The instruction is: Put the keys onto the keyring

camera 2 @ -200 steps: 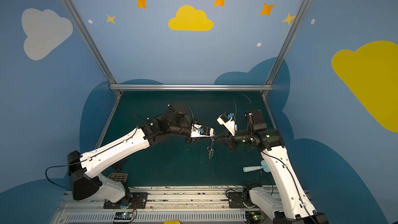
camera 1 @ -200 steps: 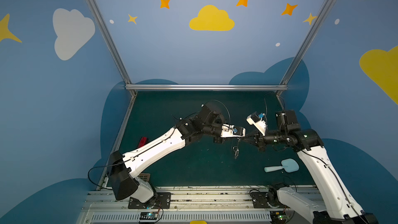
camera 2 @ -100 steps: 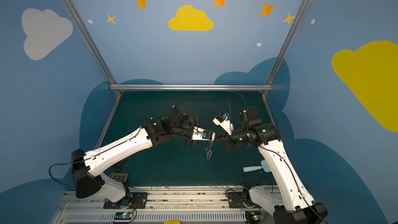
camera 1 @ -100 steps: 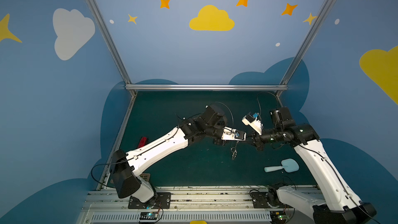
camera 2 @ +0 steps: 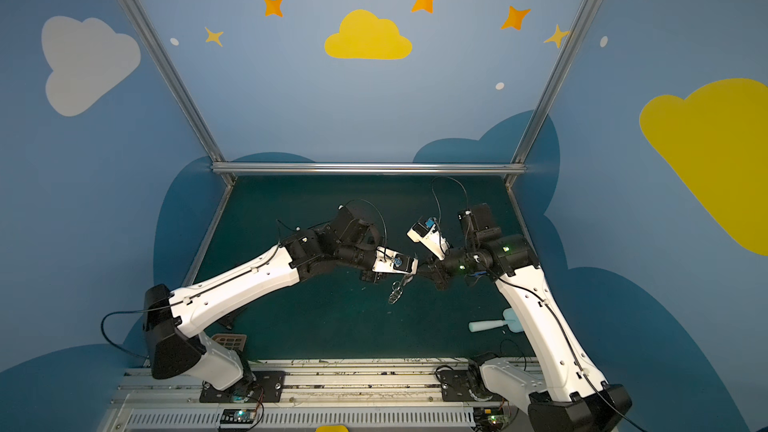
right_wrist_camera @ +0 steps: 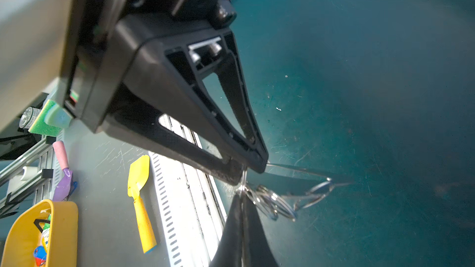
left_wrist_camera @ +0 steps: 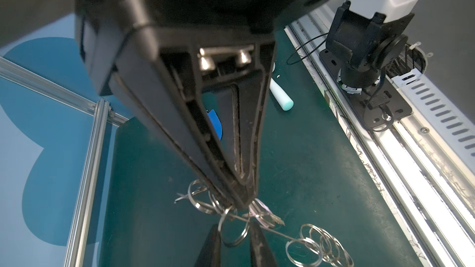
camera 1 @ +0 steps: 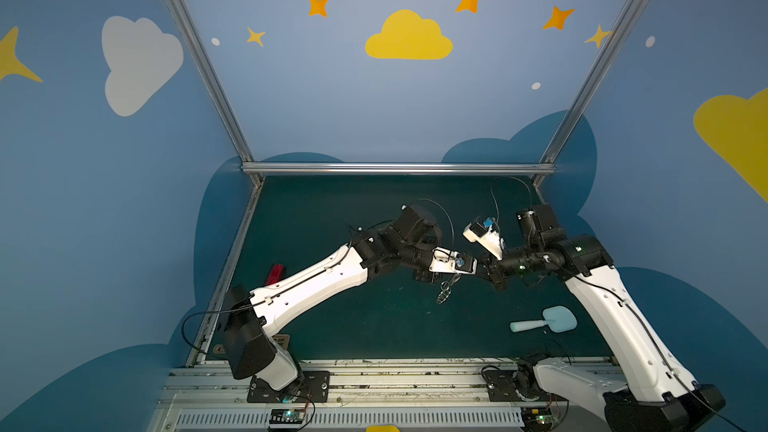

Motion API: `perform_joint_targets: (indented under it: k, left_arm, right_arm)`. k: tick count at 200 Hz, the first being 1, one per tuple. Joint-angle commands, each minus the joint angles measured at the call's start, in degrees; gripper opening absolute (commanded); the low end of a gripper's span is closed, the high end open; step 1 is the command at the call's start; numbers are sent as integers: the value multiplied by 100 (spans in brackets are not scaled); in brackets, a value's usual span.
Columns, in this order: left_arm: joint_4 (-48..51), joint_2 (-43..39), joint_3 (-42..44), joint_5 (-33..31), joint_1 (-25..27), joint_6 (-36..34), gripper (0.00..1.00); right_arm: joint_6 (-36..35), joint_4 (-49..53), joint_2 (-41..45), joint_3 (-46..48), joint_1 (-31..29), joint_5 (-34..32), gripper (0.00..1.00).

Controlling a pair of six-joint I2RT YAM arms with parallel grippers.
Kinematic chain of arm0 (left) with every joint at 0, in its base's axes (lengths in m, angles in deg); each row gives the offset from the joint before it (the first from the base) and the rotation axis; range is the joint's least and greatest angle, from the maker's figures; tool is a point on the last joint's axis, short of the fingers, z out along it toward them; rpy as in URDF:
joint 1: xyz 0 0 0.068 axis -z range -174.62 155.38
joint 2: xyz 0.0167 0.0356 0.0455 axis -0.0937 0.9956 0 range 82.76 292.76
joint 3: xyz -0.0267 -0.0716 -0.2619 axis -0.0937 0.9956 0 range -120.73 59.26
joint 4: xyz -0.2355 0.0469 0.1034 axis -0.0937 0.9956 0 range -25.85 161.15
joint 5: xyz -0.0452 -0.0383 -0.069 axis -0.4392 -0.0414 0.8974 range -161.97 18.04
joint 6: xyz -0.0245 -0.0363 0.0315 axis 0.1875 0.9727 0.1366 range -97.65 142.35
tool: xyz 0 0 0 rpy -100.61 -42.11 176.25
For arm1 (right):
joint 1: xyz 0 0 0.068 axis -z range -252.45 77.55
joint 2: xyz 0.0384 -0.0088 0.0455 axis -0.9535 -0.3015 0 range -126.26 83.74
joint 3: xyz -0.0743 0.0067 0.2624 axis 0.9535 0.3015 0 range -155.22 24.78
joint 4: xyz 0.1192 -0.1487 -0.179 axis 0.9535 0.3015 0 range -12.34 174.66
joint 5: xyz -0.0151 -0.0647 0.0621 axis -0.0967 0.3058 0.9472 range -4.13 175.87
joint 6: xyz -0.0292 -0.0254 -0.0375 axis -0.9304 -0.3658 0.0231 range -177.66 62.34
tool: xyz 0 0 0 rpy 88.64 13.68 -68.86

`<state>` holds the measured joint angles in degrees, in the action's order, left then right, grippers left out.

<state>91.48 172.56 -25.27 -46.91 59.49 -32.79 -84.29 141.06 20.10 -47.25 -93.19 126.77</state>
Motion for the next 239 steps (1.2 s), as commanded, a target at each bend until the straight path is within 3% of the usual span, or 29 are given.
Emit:
perform_joint_targets:
  k: [1,33,119,180,239]
  left_arm:
    - [99,37,-158,163,54,89,21]
    - [128,72,-208,182,82,82,20]
    - [299,170,-309,394,144,81,4]
    - [432,169,-340,460,126,187,4]
    - [526,231,-353,390,125,179,14]
  right_arm:
    - [-131,111,-24,-130,-80,-23,0]
    - [-185,146,-35,-144,-136,-171,0]
    - [-177,-73,91,-102,-164,-344,0]
    - [-142,-397,362,73,-81,-404,0]
    - [-187,-382,434,109,-71,-351,0]
